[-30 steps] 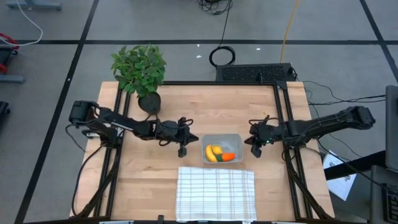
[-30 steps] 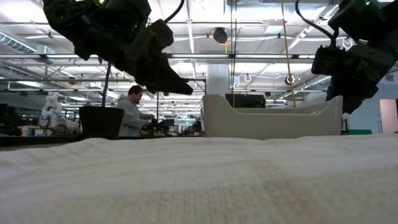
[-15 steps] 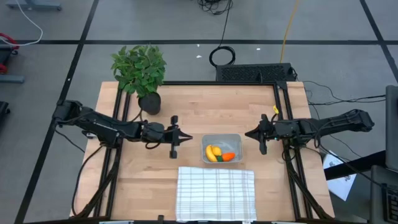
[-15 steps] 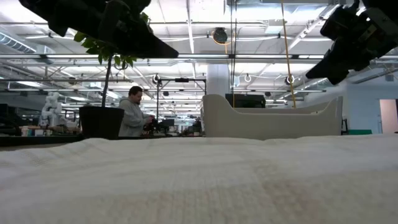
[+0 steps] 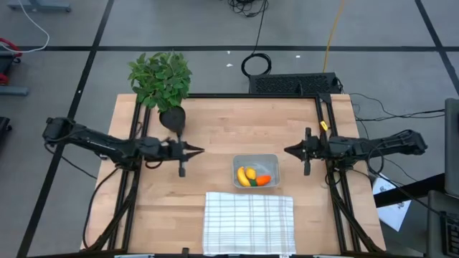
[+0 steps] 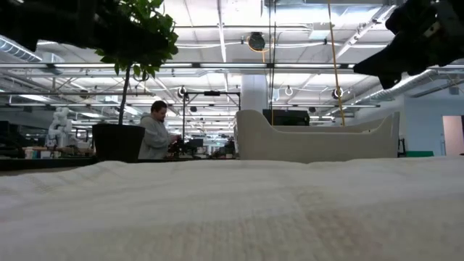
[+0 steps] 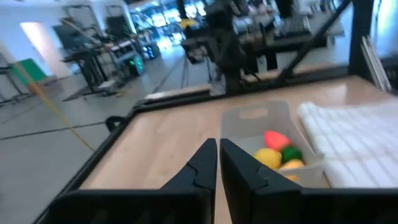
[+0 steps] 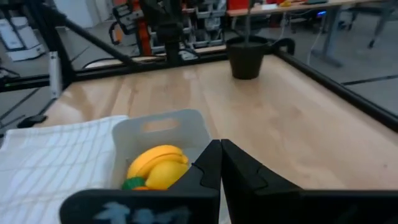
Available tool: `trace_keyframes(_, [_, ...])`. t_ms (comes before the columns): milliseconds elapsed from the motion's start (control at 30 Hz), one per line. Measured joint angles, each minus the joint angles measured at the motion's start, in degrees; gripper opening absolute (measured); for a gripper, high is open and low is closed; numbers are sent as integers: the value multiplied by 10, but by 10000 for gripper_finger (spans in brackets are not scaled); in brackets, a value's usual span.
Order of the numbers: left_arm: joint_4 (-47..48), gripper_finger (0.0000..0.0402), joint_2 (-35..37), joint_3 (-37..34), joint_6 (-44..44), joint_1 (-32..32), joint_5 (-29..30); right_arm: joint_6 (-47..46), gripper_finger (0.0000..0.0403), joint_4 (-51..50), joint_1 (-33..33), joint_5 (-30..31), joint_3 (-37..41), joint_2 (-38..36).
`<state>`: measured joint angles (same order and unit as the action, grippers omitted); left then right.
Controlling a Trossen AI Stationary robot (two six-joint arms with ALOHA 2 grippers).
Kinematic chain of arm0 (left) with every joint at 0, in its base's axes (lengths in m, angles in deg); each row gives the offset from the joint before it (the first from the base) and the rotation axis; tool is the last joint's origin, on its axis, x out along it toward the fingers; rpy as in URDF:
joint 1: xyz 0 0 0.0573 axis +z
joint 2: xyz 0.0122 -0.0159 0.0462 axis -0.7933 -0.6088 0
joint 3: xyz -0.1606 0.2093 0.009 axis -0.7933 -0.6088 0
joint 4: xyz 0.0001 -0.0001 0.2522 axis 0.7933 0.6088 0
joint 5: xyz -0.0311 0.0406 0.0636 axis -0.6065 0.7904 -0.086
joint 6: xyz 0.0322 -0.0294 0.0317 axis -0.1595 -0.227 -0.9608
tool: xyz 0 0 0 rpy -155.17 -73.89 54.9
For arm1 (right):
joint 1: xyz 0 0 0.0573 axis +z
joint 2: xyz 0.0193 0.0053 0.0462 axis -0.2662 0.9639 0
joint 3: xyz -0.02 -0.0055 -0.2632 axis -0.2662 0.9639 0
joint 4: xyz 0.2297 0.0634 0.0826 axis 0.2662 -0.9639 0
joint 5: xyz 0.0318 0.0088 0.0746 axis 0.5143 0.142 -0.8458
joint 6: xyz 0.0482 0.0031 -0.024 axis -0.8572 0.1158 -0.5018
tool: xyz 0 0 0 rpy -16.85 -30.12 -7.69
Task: Pick and placing Produce into tupperware
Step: Return to Home Position
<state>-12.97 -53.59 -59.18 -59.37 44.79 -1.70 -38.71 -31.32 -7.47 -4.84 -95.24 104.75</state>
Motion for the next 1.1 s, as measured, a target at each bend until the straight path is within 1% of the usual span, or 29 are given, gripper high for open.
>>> trace_keyframes(133, [3, 26, 59, -29, 7, 0, 30, 7, 0, -4, 0, 34, 12, -33])
trace_keyframes(233, [9, 26, 99, -42, -18, 0, 30, 24, 0, -3, -1, 47, 13, -57])
trace_keyframes(367, [46, 26, 143, -55, -41, 4, 30, 32, 0, -3, -1, 47, 13, -85])
trace_keyframes(433, [67, 26, 160, -60, -41, 7, 16, 32, 0, -6, -1, 46, 13, -96])
trace_keyframes(567, [108, 26, 197, -78, -53, 3, -45, 34, 0, -7, -1, 44, 13, -109])
trace_keyframes(633, [118, 26, 221, -86, -59, 1, -50, 35, 0, -10, -1, 44, 13, -116])
trace_keyframes(733, [122, 26, 259, -99, -68, 5, -44, 38, 0, -14, -1, 44, 13, -126])
trace_keyframes(900, [133, 26, 317, -113, -68, 38, -48, 40, 0, -14, -1, 44, 13, -132])
trace_keyframes(1000, [166, 26, 333, -113, -54, 64, -98, 40, 0, -14, -1, 43, 13, -133])
trace_keyframes(1100, [192, 26, 341, -114, -45, 88, -182, 41, 0, -9, -1, 25, 15, -133])
